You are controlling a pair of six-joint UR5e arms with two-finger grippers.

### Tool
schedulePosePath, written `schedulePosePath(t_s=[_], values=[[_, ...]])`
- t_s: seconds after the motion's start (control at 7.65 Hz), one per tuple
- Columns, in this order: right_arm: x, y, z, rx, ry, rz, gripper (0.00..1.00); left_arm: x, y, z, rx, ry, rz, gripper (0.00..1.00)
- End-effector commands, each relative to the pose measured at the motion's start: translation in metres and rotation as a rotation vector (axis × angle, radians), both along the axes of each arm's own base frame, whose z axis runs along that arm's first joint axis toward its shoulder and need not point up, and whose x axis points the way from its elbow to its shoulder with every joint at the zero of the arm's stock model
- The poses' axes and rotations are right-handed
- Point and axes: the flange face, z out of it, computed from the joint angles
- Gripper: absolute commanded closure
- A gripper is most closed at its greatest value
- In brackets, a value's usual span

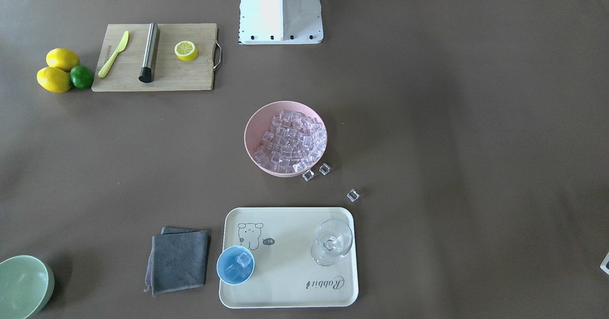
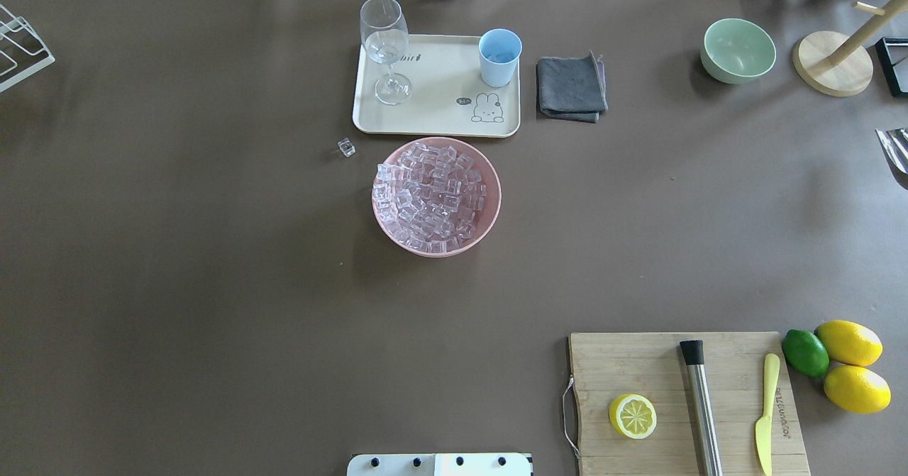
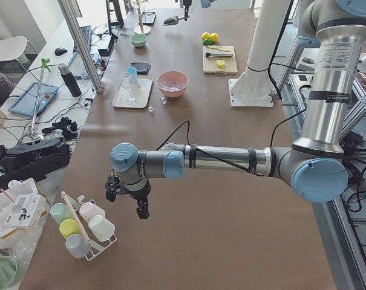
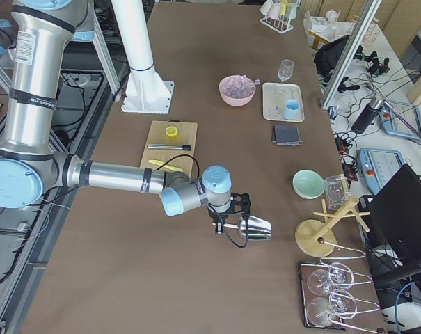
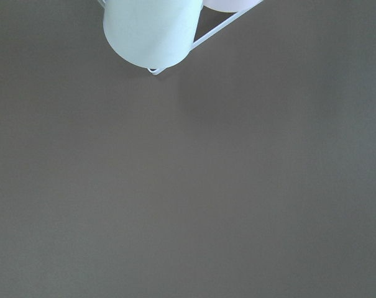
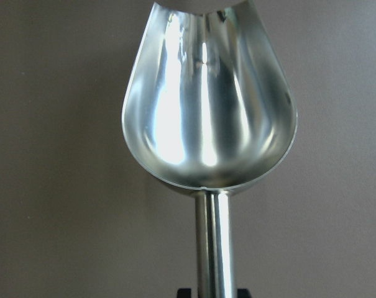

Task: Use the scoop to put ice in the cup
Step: 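Carry the empty scoop back to its spot and set it down with the right gripper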

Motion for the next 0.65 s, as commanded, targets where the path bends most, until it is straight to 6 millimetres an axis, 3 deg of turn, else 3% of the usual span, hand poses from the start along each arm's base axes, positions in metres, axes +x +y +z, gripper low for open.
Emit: schedulePosePath(t_s=[0.0,0.26,0.39,0.52], values=[[-0.001,0.003,0.012,0.002,-0.037,0.016,0.00,-0.002,0.001,0.002,0.000,-0.006,-0.002,0.01],[0.026,0.003,0.002,0.018,-0.083,0.001,0.00,-0.002,0.000,0.000,0.003,-0.006,-0.002,0.01],[0.048,0.002,-0.002,0.020,-0.073,-0.034,0.00,-0.002,-0.001,-0.001,0.003,-0.006,-0.002,0.01],[0.067,-0.018,-0.031,0.003,-0.063,-0.058,0.00,-0.002,0.000,0.000,0.002,-0.006,-0.003,0.01]])
